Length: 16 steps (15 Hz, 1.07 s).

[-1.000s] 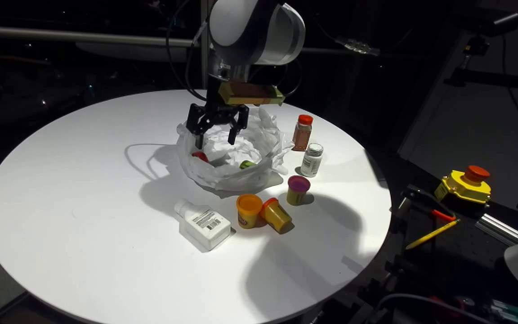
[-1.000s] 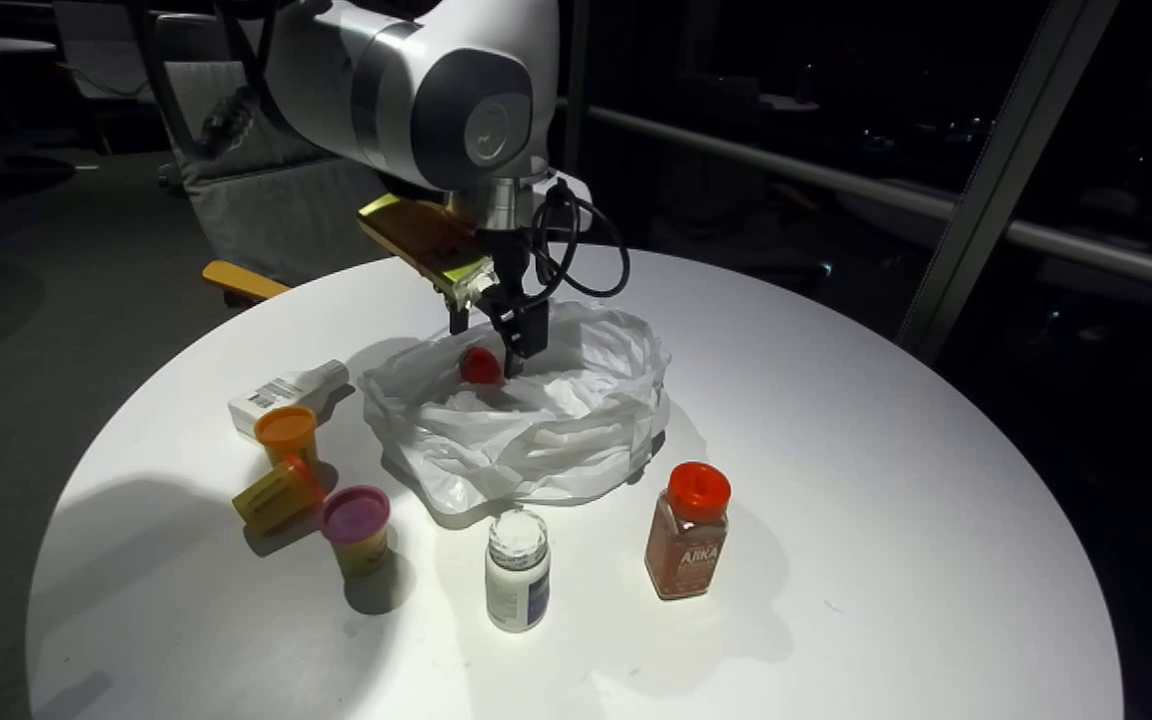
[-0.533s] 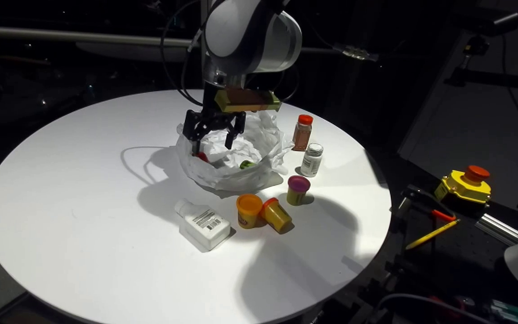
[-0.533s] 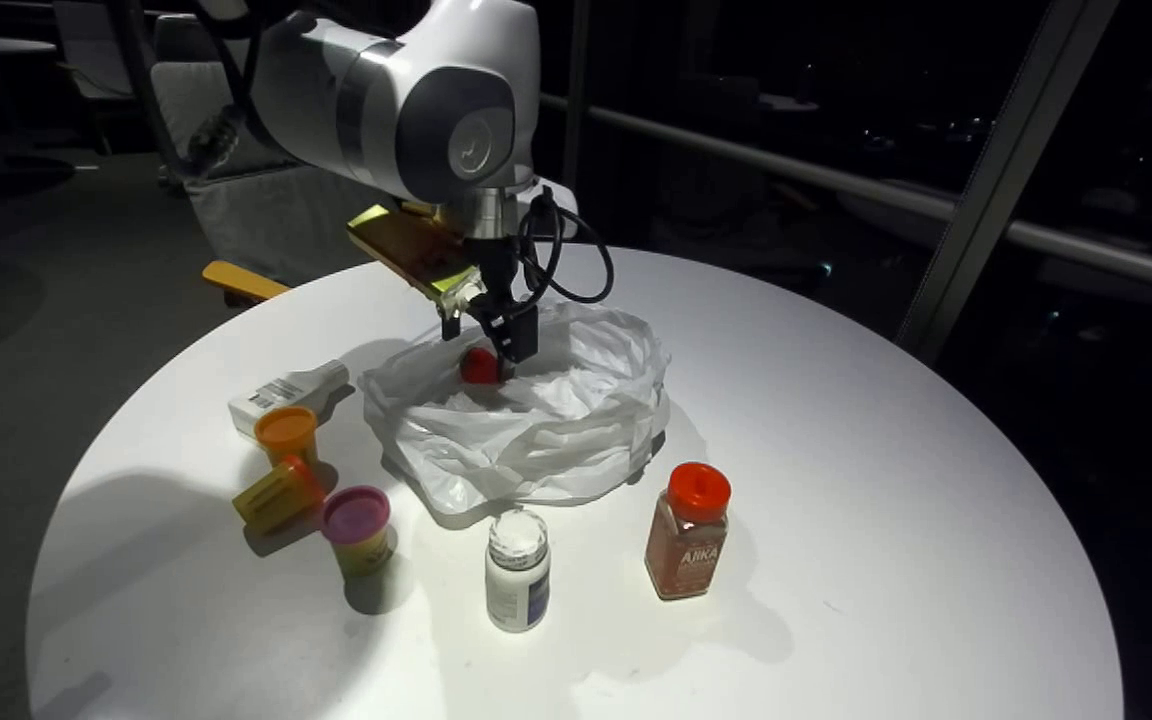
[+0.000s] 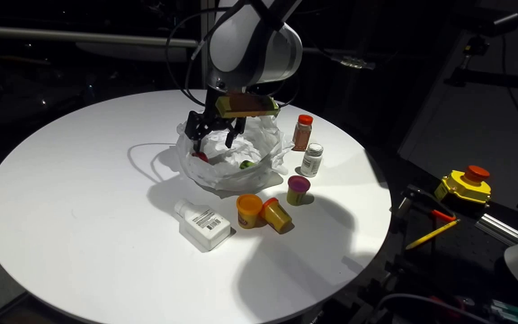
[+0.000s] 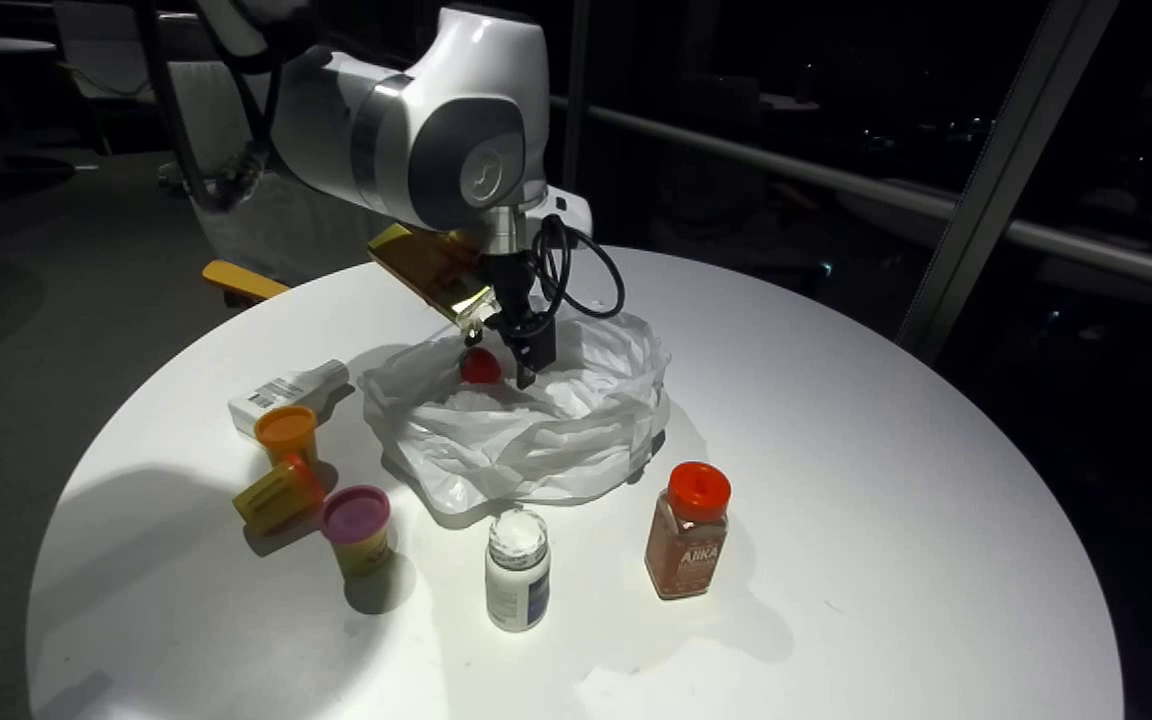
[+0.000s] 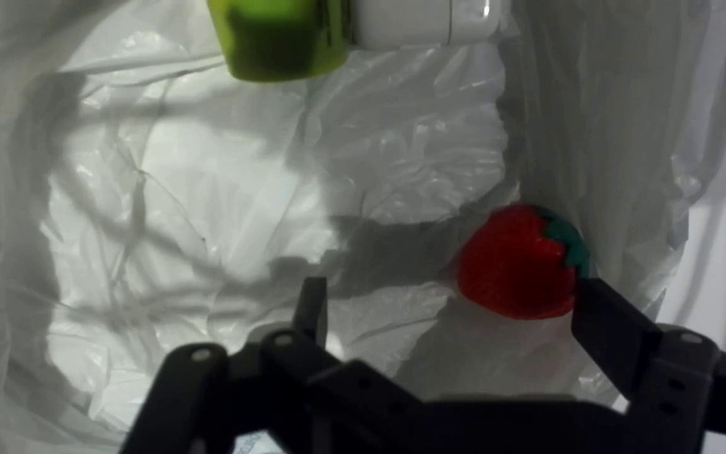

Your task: Pick up the objects from the plastic bag and put it on the table.

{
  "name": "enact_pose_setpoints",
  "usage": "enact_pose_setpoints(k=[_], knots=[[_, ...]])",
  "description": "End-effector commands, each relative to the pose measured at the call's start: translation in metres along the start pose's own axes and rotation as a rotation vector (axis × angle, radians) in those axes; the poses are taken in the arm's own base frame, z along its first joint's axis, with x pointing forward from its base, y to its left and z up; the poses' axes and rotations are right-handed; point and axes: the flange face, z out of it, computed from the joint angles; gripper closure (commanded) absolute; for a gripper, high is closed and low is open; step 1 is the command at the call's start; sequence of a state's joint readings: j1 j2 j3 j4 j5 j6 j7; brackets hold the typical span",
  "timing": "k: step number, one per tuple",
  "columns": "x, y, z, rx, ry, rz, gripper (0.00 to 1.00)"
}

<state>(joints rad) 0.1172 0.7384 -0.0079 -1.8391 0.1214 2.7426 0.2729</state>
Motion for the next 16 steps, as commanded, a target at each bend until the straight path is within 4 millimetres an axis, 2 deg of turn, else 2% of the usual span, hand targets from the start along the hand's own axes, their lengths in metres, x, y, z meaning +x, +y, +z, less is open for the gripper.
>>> enact_pose_setpoints(k=[1, 6, 7, 8, 12, 14, 16], knots=[[0.001, -0.017, 0.013, -0.007, 0.006, -0.024, 0.00], [-0.001, -0.028, 0.028, -0.015, 0.002, -0.041, 0.00], [-0.001, -0.029, 0.028, -0.014, 0.008, -0.039, 0.08], [-0.001, -0.029, 0.027, -0.013, 0.018, -0.034, 0.25], [0.001, -0.024, 0.022, -0.024, 0.057, -0.006, 0.58], [0.003, -0.021, 0.021, -0.031, 0.074, 0.008, 0.71], [0.001, -0.019, 0.016, -0.043, 0.084, 0.032, 0.71]])
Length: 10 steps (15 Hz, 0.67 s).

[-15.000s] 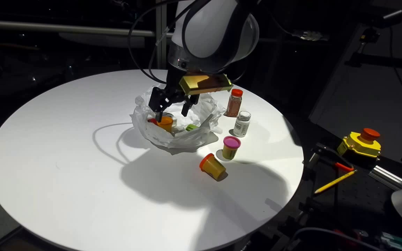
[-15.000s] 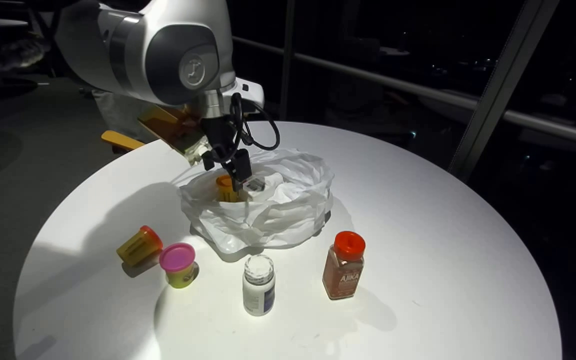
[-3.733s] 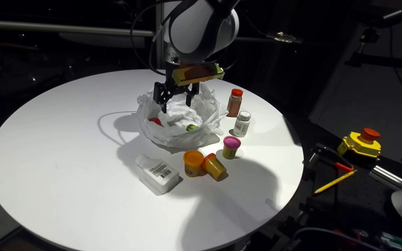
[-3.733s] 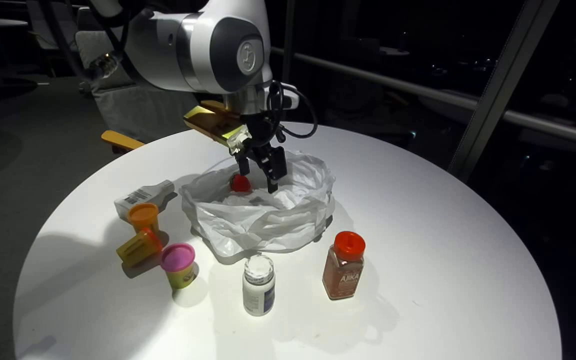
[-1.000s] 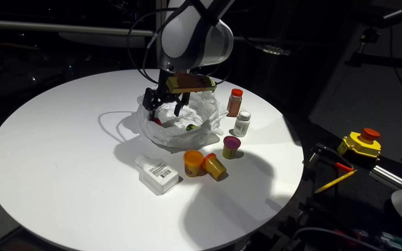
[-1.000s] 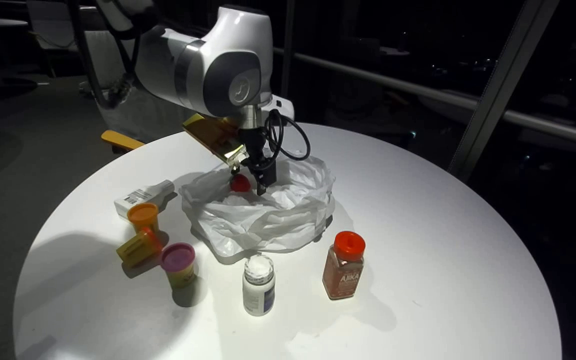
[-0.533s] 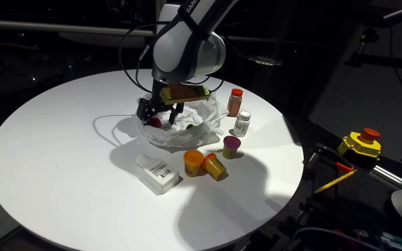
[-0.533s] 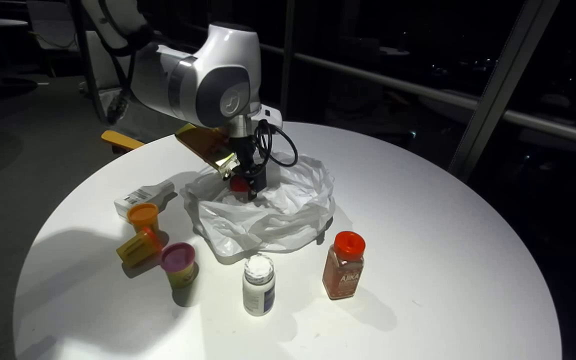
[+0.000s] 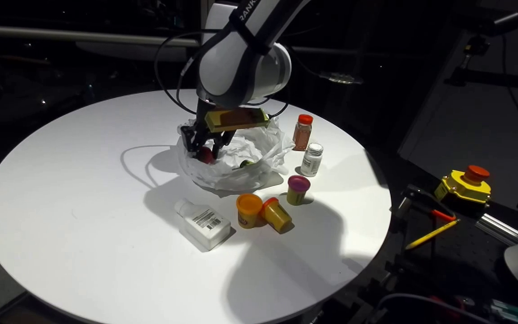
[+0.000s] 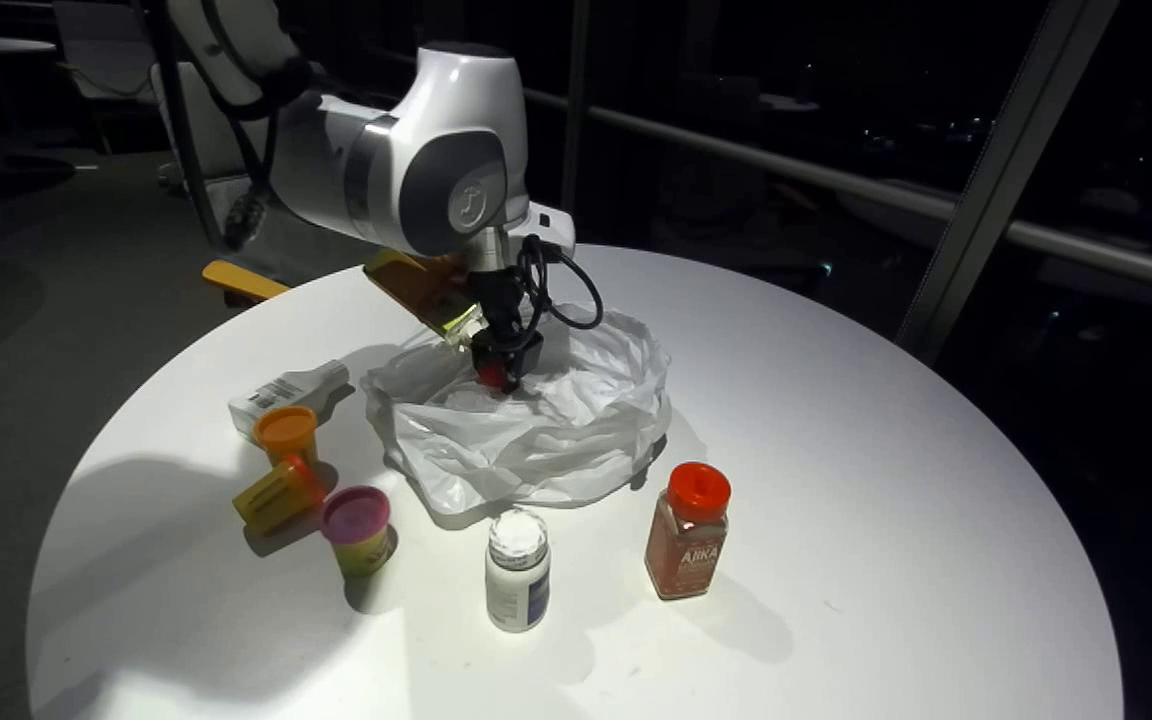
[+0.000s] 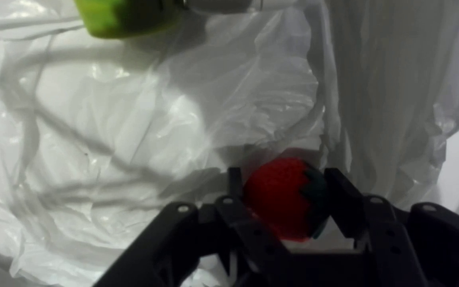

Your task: Pick up the objects from the plastic bag and put it on the table.

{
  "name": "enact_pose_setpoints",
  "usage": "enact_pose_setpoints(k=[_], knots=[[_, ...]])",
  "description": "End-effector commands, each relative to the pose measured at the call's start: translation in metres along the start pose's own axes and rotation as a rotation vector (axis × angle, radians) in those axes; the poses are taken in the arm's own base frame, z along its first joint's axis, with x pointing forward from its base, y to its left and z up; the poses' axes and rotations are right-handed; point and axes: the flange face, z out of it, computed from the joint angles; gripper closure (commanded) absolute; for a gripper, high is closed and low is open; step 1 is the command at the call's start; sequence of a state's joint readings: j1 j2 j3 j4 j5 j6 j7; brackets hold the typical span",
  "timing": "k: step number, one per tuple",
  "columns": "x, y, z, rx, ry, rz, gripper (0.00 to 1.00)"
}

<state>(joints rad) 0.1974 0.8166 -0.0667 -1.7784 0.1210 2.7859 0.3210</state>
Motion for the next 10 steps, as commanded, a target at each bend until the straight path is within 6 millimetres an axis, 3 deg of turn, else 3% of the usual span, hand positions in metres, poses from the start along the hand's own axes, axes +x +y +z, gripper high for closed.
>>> enact_pose_setpoints(k=[1, 7, 10], knots=[[-0.003, -0.003, -0.018, -0.006, 0.029, 0.040, 0.71], [-0.040, -0.018, -0.092, -0.047, 0.056, 0.062, 0.71], [-0.066, -0.040, -0.126, -0.078, 0.066, 0.018, 0.71]])
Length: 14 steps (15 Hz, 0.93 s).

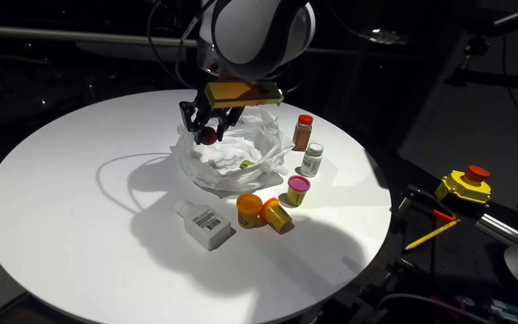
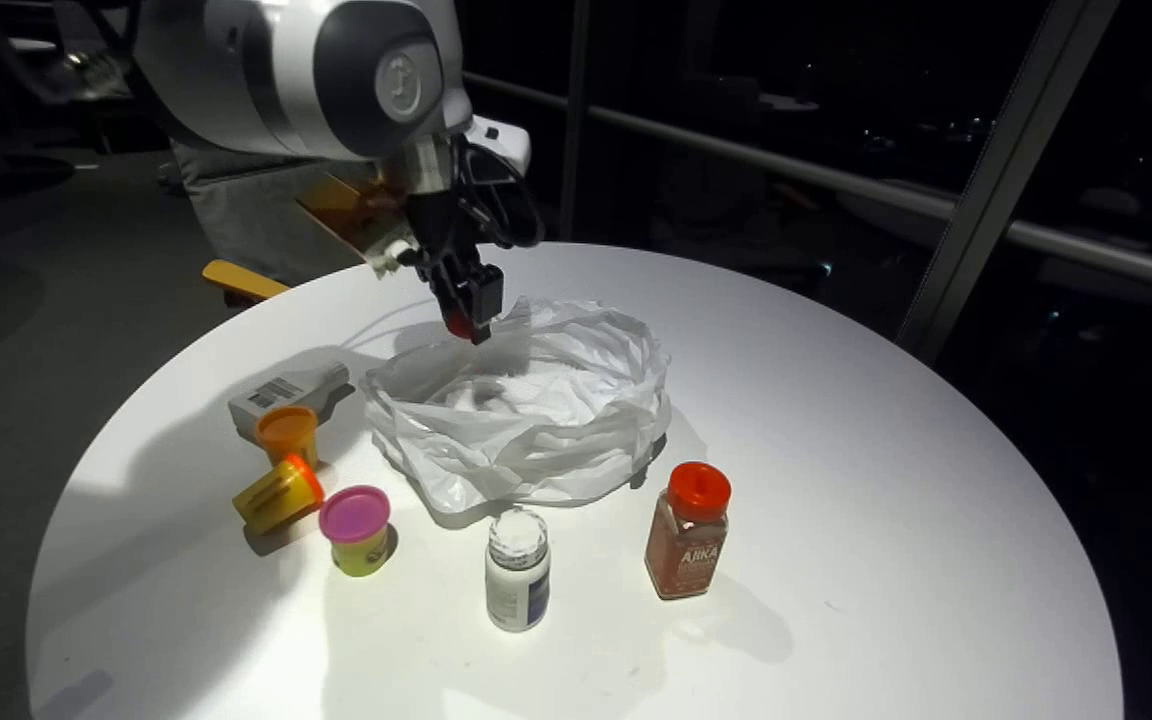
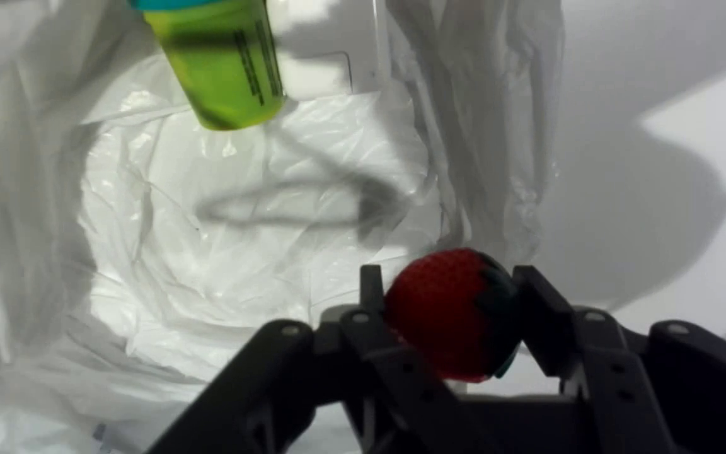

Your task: Pick up the objects from the plastic bag and put it on the table.

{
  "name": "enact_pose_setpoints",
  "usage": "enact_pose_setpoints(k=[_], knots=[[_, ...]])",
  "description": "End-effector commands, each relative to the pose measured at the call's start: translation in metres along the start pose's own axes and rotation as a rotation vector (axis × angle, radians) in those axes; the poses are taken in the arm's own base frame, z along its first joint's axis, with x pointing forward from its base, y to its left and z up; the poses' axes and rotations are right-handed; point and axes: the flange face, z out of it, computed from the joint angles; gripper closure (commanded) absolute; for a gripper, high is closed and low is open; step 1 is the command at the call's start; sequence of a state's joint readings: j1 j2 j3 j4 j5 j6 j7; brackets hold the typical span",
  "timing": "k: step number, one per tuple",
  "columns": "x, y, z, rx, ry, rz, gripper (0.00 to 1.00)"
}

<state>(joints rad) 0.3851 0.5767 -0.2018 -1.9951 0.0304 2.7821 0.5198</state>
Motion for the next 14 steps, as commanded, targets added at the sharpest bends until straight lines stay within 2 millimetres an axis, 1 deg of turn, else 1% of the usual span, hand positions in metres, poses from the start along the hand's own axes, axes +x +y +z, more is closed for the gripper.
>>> enact_pose_setpoints(k=[1, 2, 5, 7, 9, 11, 12, 14], knots=[[-0.036, -0.023, -0.049, -0.024, -0.003, -0.069, 0.71], [-0.045, -0.035, -0.057, -0.018, -0.008, -0.122, 0.71], [-0.054, -0.069, -0.047, 0.020, -0.028, -0.260, 0.71], [-0.052, -0.078, -0.022, 0.078, -0.038, -0.301, 0.71], [-0.045, -0.077, 0.005, 0.061, 0.002, -0.314, 0.71], [-0.042, -0.077, 0.031, 0.089, 0.021, -0.311, 0.71], [-0.042, -0.077, 0.047, 0.100, 0.016, -0.312, 0.71], [-0.044, -0.080, 0.069, 0.132, 0.001, -0.318, 0.71]])
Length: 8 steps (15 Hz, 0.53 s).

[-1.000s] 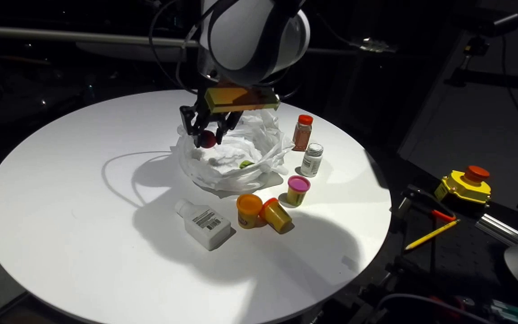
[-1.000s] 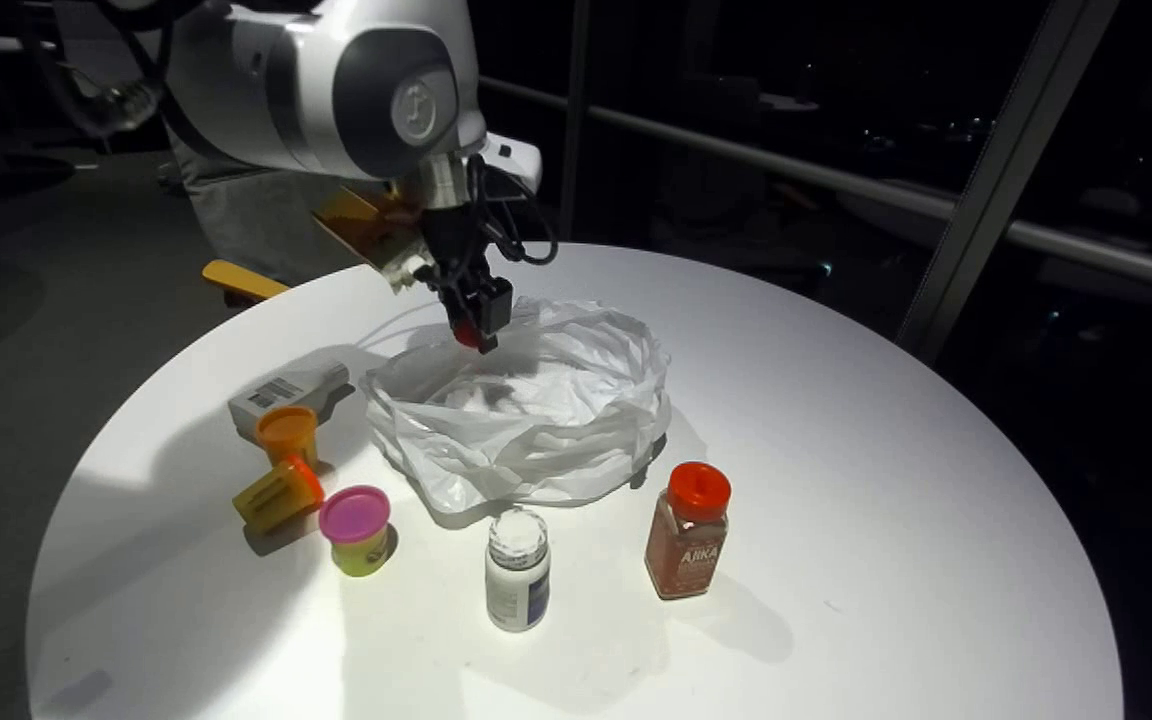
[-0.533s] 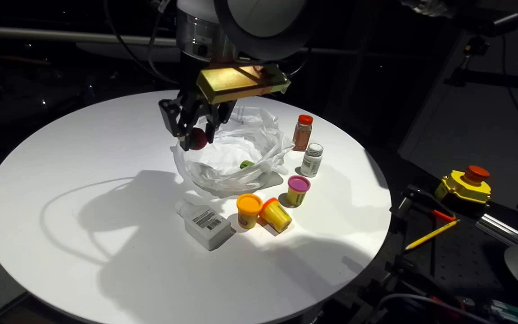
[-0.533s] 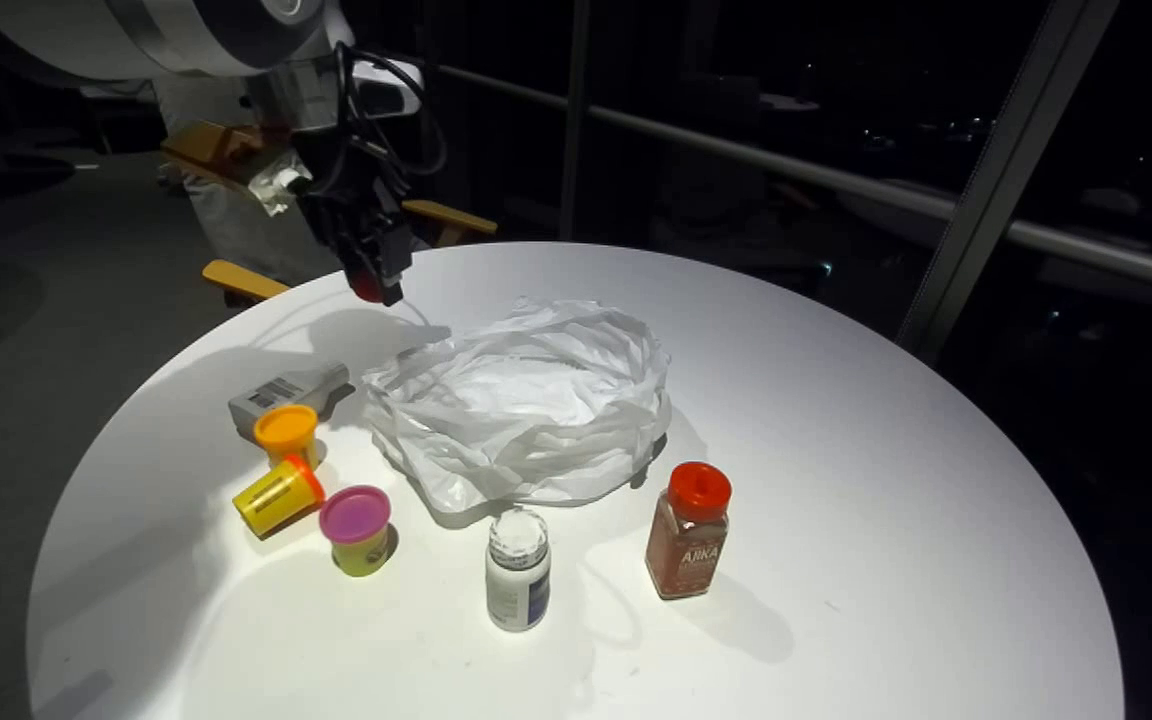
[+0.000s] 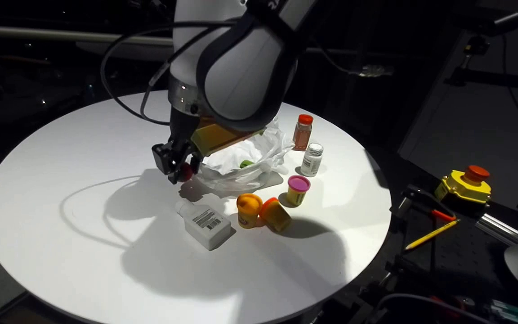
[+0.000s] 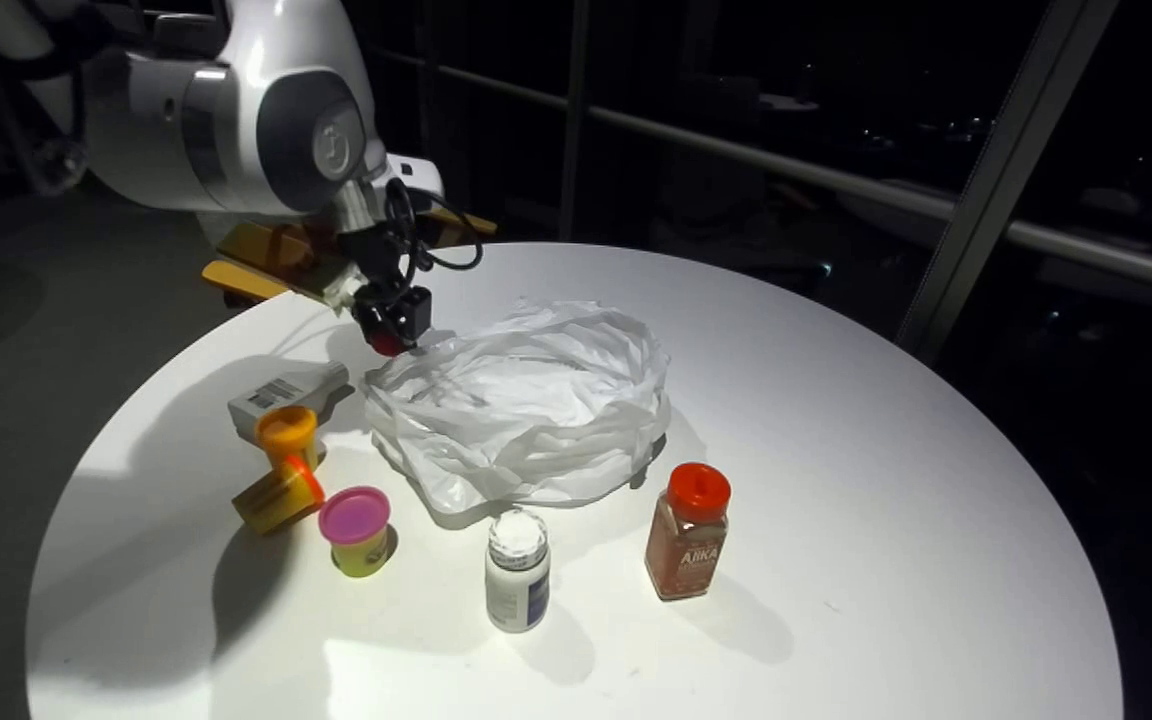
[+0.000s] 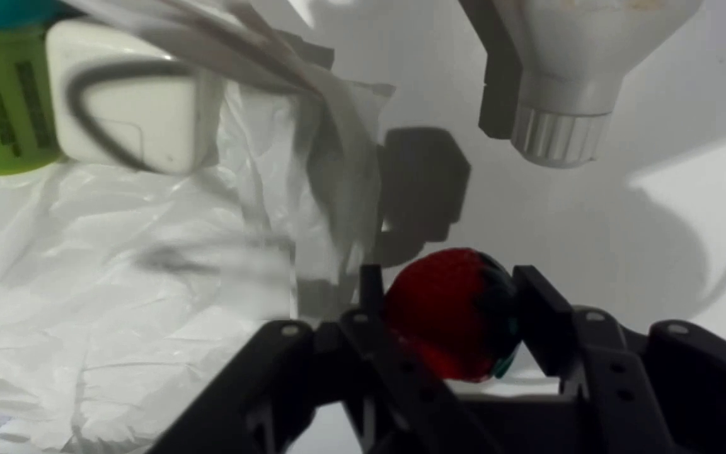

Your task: Pick up the objects from the plastic bag and put it on the table.

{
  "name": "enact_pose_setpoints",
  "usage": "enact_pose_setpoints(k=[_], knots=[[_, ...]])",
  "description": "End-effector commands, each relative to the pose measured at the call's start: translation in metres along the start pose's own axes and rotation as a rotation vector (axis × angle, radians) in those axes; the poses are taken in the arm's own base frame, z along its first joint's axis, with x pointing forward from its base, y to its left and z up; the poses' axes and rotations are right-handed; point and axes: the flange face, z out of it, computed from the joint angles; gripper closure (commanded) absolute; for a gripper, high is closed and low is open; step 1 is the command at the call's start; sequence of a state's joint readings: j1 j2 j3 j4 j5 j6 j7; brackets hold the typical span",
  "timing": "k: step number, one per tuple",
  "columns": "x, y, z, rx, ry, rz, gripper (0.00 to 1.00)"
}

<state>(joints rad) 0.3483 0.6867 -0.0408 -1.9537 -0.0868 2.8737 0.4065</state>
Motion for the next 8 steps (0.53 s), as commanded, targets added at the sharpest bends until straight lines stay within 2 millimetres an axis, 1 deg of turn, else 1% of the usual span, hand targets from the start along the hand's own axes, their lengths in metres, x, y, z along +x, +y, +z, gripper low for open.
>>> enact_pose_setpoints(k=[1, 3, 4, 5, 6, 7, 8], knots=[[0.010, -0.011, 0.032, 0.080, 0.019, -0.023, 0.71], [0.011, -0.016, 0.040, 0.099, 0.035, -0.040, 0.71], [0.016, -0.017, 0.037, 0.098, 0.059, -0.046, 0.71], [0.016, -0.018, 0.034, 0.092, 0.061, -0.059, 0.65], [0.017, -0.014, 0.029, 0.062, 0.052, -0.055, 0.21], [0.018, -0.011, 0.020, 0.047, 0.044, -0.033, 0.19], [0.019, -0.008, 0.008, 0.031, 0.037, -0.017, 0.13]])
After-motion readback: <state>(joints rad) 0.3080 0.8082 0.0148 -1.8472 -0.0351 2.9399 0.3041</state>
